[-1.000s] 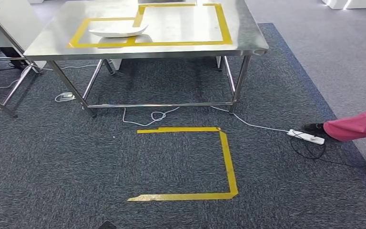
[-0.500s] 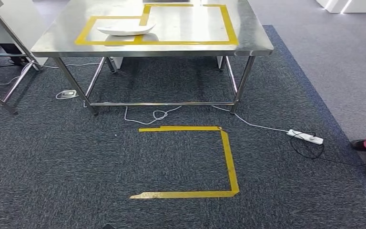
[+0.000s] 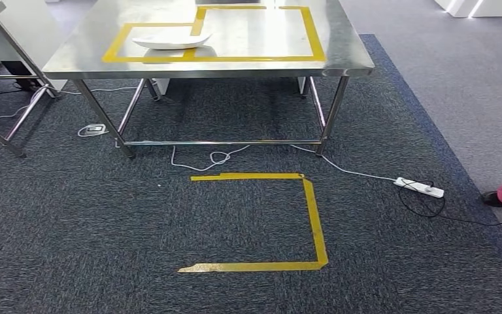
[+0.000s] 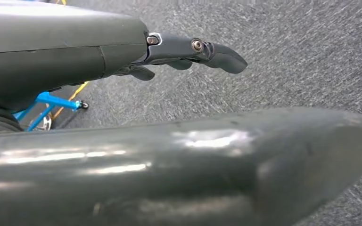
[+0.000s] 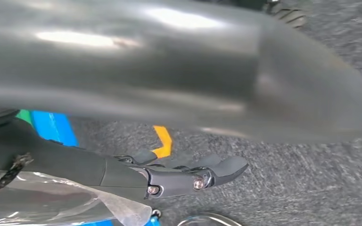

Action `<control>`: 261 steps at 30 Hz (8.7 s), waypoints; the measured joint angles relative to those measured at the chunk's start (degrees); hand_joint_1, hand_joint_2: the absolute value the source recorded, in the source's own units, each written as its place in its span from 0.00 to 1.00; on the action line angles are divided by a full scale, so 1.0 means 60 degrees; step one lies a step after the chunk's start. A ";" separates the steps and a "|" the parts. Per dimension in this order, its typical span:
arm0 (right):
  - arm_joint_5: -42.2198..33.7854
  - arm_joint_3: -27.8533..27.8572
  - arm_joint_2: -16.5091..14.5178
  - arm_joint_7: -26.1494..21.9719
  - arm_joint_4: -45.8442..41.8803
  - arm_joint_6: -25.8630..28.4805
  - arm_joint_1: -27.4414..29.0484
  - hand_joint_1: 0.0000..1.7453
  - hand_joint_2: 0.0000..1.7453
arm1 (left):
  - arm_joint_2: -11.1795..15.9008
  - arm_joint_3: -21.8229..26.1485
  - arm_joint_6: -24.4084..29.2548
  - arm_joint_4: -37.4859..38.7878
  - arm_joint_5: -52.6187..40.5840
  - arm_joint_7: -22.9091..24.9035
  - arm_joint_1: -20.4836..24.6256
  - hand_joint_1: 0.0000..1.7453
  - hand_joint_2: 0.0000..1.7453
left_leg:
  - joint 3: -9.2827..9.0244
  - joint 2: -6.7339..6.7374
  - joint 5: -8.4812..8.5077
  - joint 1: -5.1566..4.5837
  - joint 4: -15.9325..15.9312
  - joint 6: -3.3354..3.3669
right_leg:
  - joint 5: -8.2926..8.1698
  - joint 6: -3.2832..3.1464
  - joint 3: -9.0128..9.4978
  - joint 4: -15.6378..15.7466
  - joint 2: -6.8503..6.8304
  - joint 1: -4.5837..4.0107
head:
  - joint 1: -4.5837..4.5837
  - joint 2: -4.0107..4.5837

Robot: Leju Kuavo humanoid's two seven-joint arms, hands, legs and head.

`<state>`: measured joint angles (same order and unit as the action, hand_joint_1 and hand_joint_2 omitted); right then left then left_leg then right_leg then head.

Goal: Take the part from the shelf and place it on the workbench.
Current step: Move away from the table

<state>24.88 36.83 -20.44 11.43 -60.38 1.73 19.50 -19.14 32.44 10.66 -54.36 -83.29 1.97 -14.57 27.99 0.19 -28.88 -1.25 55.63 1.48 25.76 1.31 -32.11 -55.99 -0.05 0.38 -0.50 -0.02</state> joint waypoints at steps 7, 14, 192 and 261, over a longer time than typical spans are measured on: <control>0.0126 -0.0316 0.0000 0.0073 -0.0398 -0.0041 0.0219 0.00 0.00 | 0.0094 -0.0052 0.0048 0.0071 -0.0113 0.0086 0.0296 0.00 0.00 | 0.0003 0.0000 0.0017 0.0006 0.0000 -0.0009 | -0.0006 -0.0003 0.0000 -0.0004 0.0001 -0.0005 | 0.0001 0.0000; 0.0000 -0.0228 0.0000 -0.0401 -0.0363 -0.0115 0.0030 0.00 0.00 | 0.0186 -0.0510 0.0037 0.0345 0.0063 0.0174 0.0422 0.00 0.00 | 0.0009 0.0001 0.0023 0.0005 0.0000 -0.0013 | -0.0015 -0.0007 -0.0005 -0.0005 0.0001 -0.0005 | 0.0003 0.0000; 0.3700 0.0847 0.1727 -0.3424 0.6521 0.0704 -0.3176 0.00 0.00 | 0.2128 -0.6532 0.1646 0.3059 0.7142 0.0894 0.1052 0.00 0.00 | 0.0794 0.0522 0.0226 0.0009 0.0455 -0.0069 | 0.1104 0.0039 0.0758 -0.0177 -0.1247 -0.0025 | -0.0156 -0.0002; 0.3706 0.0758 0.1869 -0.3662 0.6806 0.0779 -0.3233 0.00 0.00 | 0.2286 -0.7181 0.1831 0.3453 0.7839 0.0854 0.1207 0.00 0.00 | 0.0616 -0.0400 0.0326 0.0112 0.0232 0.0132 | 0.1997 0.0234 -0.0872 -0.2987 0.0002 0.0068 | -0.0065 -0.0001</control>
<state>47.11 41.38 -9.22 -10.54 -19.54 6.40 0.10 -5.42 -10.64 21.64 -33.64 -36.25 7.10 -7.32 31.69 -2.21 -26.92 -0.58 57.02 2.27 37.74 2.72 -37.34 -73.91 -0.04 0.79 -0.88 -0.03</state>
